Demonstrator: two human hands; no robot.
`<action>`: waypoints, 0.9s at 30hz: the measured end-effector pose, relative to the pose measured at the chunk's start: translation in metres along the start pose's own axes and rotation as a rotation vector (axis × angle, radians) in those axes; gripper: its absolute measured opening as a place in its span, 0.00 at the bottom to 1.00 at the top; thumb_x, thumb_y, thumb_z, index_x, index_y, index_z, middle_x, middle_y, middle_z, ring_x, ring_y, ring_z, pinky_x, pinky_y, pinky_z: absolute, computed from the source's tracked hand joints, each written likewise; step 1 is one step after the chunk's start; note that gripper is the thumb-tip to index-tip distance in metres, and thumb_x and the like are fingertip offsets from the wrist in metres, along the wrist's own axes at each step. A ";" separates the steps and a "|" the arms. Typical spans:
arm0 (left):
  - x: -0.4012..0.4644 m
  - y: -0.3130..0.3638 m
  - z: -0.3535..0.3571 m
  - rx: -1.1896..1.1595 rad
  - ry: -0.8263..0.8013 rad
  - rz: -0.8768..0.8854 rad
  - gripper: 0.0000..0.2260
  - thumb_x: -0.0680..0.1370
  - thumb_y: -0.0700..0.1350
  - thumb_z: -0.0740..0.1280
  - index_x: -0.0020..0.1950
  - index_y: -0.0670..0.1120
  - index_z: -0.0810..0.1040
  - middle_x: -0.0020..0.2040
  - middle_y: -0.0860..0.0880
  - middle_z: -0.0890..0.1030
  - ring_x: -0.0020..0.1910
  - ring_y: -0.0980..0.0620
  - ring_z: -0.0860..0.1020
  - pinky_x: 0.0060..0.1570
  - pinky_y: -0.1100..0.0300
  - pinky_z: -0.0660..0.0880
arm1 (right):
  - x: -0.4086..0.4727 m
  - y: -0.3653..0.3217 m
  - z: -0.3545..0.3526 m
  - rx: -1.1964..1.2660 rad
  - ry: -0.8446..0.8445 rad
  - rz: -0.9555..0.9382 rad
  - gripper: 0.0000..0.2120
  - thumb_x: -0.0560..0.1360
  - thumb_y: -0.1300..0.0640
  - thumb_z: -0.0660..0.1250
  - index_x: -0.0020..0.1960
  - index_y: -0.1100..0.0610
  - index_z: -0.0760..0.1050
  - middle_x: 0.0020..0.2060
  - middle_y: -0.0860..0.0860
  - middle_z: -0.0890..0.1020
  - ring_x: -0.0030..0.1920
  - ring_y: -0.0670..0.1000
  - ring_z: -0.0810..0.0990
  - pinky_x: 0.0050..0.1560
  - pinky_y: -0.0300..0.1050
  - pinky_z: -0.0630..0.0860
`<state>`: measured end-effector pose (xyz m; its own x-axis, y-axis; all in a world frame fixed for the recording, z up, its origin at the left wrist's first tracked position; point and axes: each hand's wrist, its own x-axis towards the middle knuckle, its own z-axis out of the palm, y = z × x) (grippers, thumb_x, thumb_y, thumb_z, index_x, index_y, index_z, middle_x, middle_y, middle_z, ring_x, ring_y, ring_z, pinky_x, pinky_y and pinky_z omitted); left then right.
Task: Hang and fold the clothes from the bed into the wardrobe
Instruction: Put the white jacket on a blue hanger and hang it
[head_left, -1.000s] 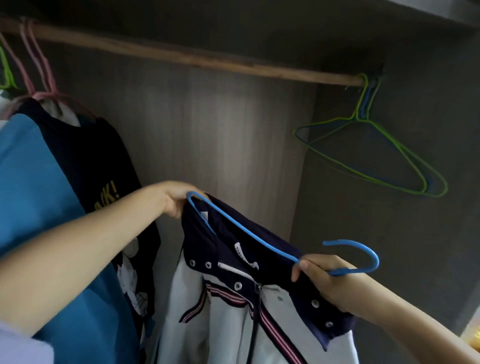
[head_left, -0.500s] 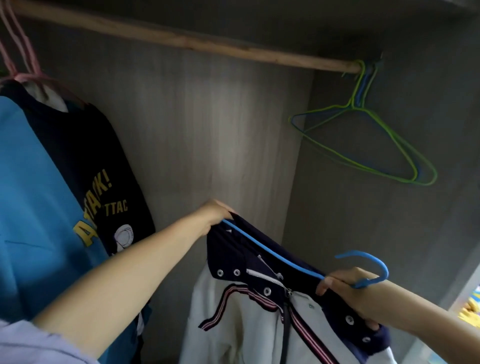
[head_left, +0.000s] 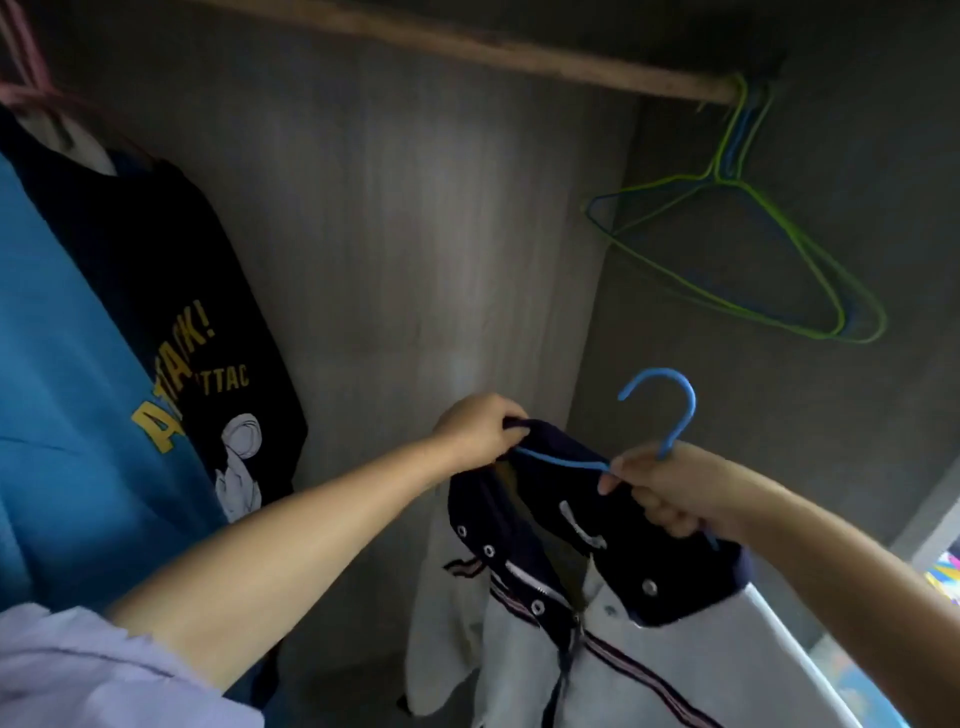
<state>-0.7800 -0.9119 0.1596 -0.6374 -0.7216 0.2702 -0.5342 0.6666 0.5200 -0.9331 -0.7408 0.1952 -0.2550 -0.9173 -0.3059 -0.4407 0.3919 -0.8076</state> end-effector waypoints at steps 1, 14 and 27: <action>-0.001 -0.006 -0.001 -0.094 -0.023 -0.005 0.09 0.79 0.46 0.65 0.55 0.49 0.82 0.52 0.53 0.83 0.49 0.53 0.79 0.45 0.65 0.72 | 0.005 -0.010 -0.004 0.100 -0.009 0.005 0.14 0.83 0.58 0.53 0.43 0.58 0.74 0.20 0.46 0.61 0.18 0.42 0.57 0.16 0.32 0.54; -0.074 0.037 -0.048 -0.371 -0.012 -0.114 0.17 0.82 0.56 0.55 0.41 0.49 0.76 0.37 0.51 0.77 0.39 0.60 0.73 0.45 0.64 0.68 | 0.071 -0.156 0.048 0.880 -0.384 0.013 0.12 0.80 0.68 0.52 0.38 0.61 0.66 0.26 0.54 0.72 0.27 0.48 0.74 0.26 0.37 0.76; -0.140 0.018 -0.235 0.663 0.642 -0.199 0.15 0.76 0.50 0.61 0.34 0.50 0.58 0.35 0.52 0.66 0.37 0.47 0.70 0.31 0.54 0.57 | 0.052 -0.347 0.134 0.516 -0.497 -0.619 0.09 0.78 0.70 0.55 0.56 0.66 0.69 0.52 0.56 0.81 0.41 0.48 0.84 0.41 0.42 0.78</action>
<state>-0.5701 -0.8433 0.3213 -0.1781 -0.6669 0.7235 -0.9332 0.3478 0.0908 -0.6779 -0.9343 0.3923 0.3446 -0.9236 0.1682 0.0907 -0.1456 -0.9852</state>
